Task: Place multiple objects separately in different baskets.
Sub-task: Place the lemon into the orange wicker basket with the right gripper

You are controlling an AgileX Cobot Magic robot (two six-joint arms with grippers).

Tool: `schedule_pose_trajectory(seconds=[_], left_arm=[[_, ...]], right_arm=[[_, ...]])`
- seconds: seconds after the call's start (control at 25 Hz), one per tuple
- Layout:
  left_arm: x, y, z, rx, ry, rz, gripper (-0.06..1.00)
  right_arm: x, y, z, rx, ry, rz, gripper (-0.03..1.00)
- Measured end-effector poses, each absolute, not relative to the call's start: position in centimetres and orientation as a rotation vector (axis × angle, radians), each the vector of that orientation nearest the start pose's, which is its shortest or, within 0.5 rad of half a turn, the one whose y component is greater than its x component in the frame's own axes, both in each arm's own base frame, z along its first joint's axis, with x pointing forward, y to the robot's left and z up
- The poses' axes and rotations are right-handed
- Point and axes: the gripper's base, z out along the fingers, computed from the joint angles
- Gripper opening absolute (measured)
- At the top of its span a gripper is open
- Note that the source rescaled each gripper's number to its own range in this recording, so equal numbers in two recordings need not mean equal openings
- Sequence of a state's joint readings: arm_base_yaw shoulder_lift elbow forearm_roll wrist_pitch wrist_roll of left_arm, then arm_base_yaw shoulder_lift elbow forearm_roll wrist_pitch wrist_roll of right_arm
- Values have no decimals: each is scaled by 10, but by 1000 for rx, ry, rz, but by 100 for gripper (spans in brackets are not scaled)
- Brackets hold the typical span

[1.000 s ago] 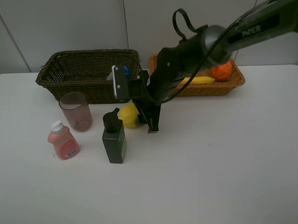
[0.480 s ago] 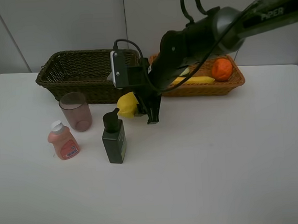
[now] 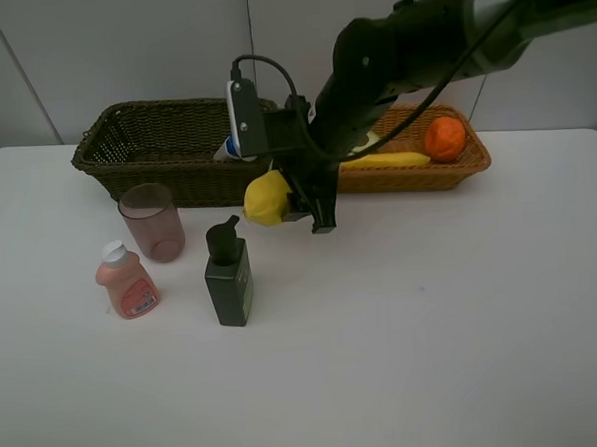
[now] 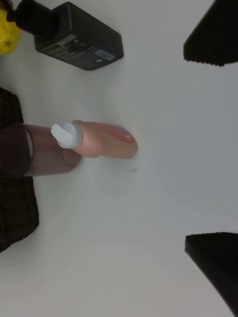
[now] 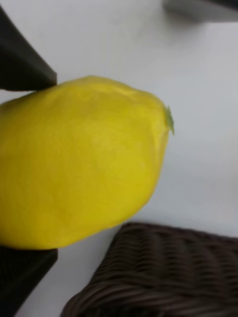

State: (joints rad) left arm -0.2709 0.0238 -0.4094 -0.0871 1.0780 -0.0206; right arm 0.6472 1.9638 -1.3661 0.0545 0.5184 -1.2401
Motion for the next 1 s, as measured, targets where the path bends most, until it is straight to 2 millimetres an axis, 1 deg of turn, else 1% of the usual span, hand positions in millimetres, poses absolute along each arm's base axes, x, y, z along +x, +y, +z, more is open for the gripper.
schedule_pose_trajectory(seconds=[0.16, 0.32, 0.48, 0.68, 0.72, 0.8, 1.0], left_arm=[[4, -8, 251, 272, 2168, -273, 90], [4, -8, 251, 272, 2168, -273, 90], [4, -8, 251, 272, 2168, -273, 90], [4, -8, 251, 272, 2168, -273, 90], [4, -8, 251, 272, 2168, -273, 90], [4, -8, 251, 272, 2168, -273, 90], [4, -8, 251, 272, 2168, -273, 90]], right_arm=[[343, 238, 206, -2009, 1606, -213, 47], [355, 218, 209, -1953, 1664, -235, 47], [376, 190, 212, -1838, 1709, -289, 47], [400, 155, 219, -1678, 1726, -375, 47], [405, 147, 218, -1650, 1734, -392, 47], [412, 137, 216, -1610, 1740, -416, 47], [431, 112, 199, -1496, 1776, -452, 47]])
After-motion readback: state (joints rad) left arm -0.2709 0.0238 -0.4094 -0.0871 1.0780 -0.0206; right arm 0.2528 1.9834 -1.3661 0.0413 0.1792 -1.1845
